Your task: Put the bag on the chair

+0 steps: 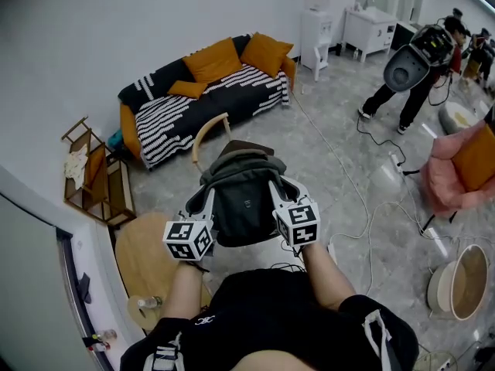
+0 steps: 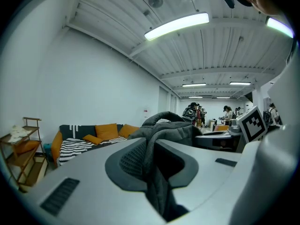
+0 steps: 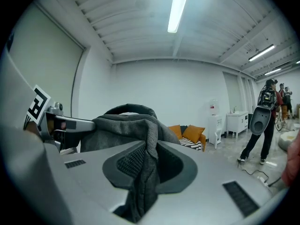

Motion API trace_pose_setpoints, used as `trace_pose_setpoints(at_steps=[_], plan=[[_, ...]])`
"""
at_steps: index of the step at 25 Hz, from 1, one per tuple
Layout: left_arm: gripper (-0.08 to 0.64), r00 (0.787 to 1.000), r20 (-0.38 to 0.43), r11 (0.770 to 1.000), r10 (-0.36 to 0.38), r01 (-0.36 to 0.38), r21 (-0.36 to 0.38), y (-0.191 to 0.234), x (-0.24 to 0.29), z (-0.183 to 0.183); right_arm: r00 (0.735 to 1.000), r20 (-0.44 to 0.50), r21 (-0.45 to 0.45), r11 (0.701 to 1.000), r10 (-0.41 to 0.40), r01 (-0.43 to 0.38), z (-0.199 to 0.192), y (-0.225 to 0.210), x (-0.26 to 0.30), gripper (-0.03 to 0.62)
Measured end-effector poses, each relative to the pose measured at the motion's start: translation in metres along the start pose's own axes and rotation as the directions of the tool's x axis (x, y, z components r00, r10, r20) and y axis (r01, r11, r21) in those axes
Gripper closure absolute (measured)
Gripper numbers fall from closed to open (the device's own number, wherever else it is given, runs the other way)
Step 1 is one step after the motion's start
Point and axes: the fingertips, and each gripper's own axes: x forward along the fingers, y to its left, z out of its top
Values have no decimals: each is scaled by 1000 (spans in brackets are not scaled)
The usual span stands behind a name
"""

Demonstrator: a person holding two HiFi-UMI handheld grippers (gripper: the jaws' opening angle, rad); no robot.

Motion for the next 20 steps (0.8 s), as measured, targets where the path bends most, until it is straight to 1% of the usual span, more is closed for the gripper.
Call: trace_pose_setpoints(at_steps=[4, 7, 12, 16, 20], plan=[[494, 1000, 0, 1000, 3, -3, -4, -27, 15, -2, 1000, 2, 11, 1000, 3, -3, -5, -27, -15, 506], [495, 1000, -16, 1000, -17, 17, -2, -41, 22, -5, 1000, 8, 28, 1000, -11, 10, -7, -40, -24, 506], [495, 998, -30, 999, -46, 46, -14, -55, 31, -11, 1000, 16, 31, 999, -27, 27, -11, -54, -37, 506], [495, 996, -46, 997, -73, 73, -7, -66, 45, -19, 998, 14, 59, 997, -56, 56, -22, -72, -38, 506], [495, 995, -57, 997, -77, 77, -17, -66, 56, -23, 998, 7, 67, 996, -62, 61, -23, -78, -35, 506]])
